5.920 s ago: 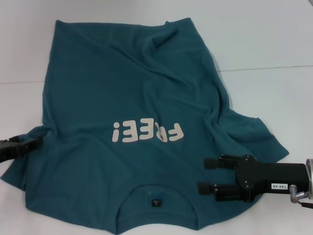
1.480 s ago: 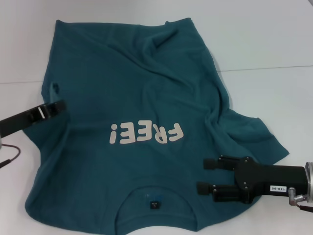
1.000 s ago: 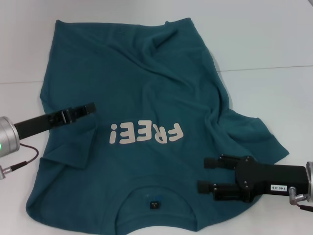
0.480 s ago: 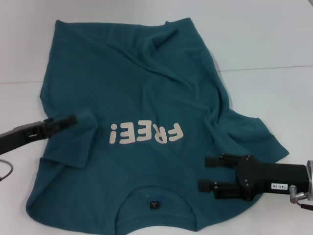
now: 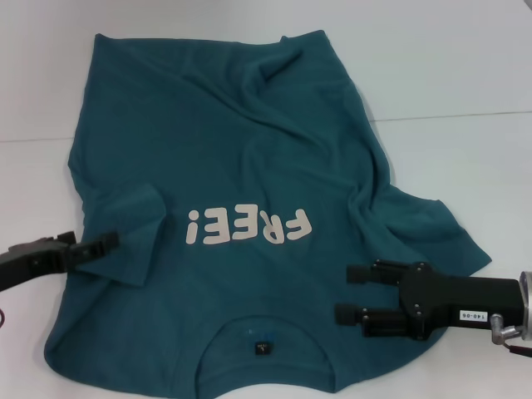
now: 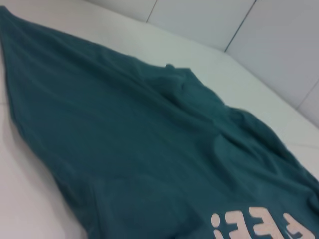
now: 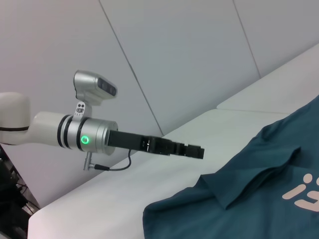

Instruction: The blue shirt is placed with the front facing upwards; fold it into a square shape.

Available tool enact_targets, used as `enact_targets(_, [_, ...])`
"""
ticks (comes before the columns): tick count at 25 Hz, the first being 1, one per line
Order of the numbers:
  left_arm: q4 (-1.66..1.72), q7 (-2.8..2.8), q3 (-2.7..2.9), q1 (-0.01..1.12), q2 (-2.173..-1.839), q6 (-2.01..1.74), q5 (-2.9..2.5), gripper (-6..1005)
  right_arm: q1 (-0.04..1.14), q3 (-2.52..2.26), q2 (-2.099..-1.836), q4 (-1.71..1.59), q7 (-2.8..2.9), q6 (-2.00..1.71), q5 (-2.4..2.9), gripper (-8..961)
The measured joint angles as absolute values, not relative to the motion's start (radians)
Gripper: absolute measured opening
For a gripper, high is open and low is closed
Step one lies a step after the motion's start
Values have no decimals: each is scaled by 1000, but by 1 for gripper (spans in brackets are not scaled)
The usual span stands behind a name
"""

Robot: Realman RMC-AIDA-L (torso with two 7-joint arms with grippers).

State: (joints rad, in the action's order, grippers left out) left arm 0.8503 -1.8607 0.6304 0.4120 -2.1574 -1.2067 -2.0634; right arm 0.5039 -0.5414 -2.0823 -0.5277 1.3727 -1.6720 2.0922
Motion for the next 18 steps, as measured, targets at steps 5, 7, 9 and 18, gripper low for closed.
enact_targets(5, [848,-1860,631,414,-2159,-1220,-2075,963,503,-541,-2083,-526,1373,-1672,2092,885])
enact_targets(7, [849,-1864,631,412,-2160,-1231,-2080,963,502,-541,-2083,-526,1373,-1672,2092,885])
enact_targets(9, [849,-1870,631,412,-2160,-1248,-2095,962,500,-541,-2083,-526,1373,-1672,2092,885])
enact_targets(18, [849,-1980,632,431,-2155,-1269,-2201,959,500,-541,-2083,-525,1373,-1674,2092,886])
